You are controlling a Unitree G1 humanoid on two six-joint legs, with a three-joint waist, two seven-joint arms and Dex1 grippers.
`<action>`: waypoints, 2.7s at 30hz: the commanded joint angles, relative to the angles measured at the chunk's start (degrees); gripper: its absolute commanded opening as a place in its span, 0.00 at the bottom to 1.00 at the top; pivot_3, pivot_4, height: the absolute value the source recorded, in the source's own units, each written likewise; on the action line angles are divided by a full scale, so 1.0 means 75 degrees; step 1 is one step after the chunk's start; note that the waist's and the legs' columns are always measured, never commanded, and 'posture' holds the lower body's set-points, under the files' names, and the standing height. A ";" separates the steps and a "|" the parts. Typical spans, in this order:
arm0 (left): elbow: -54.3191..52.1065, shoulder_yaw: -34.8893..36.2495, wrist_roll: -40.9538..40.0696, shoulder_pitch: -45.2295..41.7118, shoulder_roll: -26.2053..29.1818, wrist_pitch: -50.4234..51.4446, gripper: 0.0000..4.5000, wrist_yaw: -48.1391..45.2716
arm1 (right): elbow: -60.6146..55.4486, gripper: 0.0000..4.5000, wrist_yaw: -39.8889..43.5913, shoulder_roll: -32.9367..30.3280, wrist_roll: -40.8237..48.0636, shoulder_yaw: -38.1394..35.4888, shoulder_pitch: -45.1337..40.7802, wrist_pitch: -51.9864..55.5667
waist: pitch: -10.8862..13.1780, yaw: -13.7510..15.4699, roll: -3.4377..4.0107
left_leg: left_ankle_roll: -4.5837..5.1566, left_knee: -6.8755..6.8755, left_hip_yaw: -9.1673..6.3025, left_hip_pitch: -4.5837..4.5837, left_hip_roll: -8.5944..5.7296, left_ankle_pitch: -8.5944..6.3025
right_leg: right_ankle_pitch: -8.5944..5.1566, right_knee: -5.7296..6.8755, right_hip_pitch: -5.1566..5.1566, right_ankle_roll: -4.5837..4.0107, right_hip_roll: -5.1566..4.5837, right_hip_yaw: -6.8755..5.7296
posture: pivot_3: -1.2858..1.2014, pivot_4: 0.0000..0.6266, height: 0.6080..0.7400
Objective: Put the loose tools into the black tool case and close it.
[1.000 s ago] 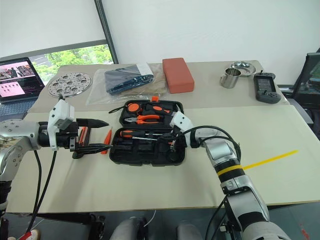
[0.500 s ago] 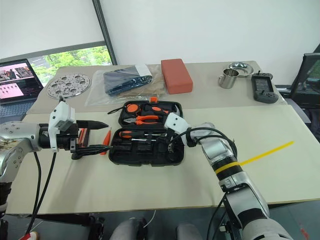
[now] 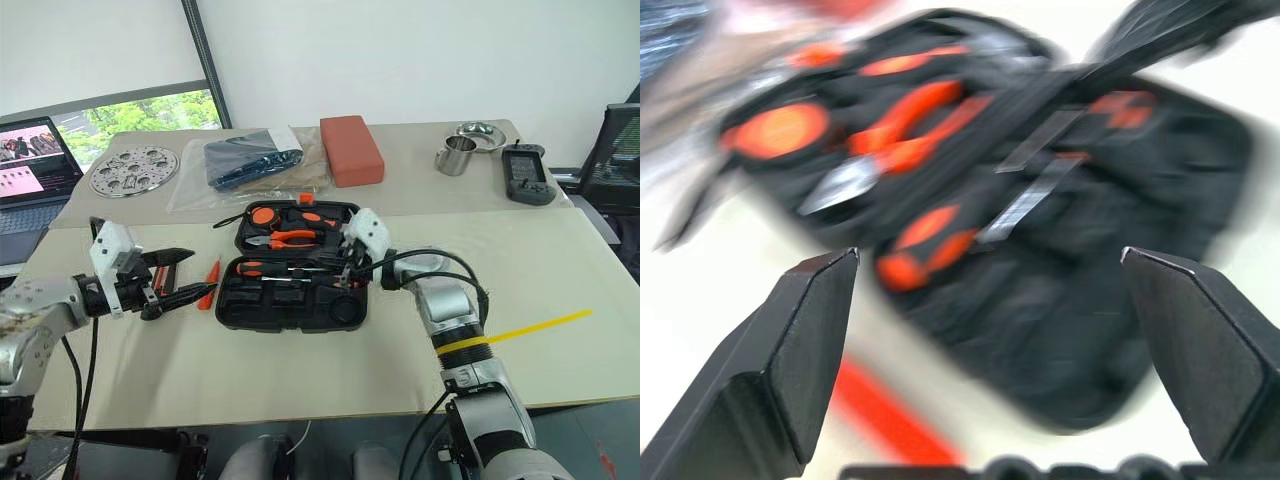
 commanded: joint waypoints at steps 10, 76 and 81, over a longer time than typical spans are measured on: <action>0.0215 0.0518 0.1308 -0.0288 -0.1244 0.1527 1.00 0.3779 | -0.1693 1.00 0.0729 -0.0645 0.0728 0.0135 0.0271 0.0268 | 0.0002 0.0087 -0.0004 | 0.0002 0.0001 -0.0006 -0.0001 -0.0001 -0.0001 | 0.0001 -0.0004 0.0002 0.0000 0.0002 0.0000 | 0.52 0.24 1.00; 0.0695 -0.0222 0.1163 -0.1612 -0.3373 0.2106 1.00 0.4838 | -0.1736 1.00 0.0066 -0.1162 0.0759 -0.0085 0.0452 0.0164 | 0.0006 0.0150 -0.0013 | -0.0029 -0.0016 -0.0005 0.0016 -0.0024 0.0016 | 0.0001 -0.0025 0.0016 0.0000 0.0006 0.0011 | 0.52 0.24 1.00; 0.0359 0.0441 0.0265 -0.1779 -0.3787 0.1547 1.00 0.4451 | -0.1711 1.00 0.0072 -0.1164 0.0755 -0.0086 0.0424 0.0156 | 0.0012 0.0167 -0.0023 | -0.0029 -0.0015 -0.0005 0.0010 -0.0023 0.0016 | 0.0001 -0.0028 0.0015 0.0000 0.0005 0.0009 | 0.52 0.24 1.00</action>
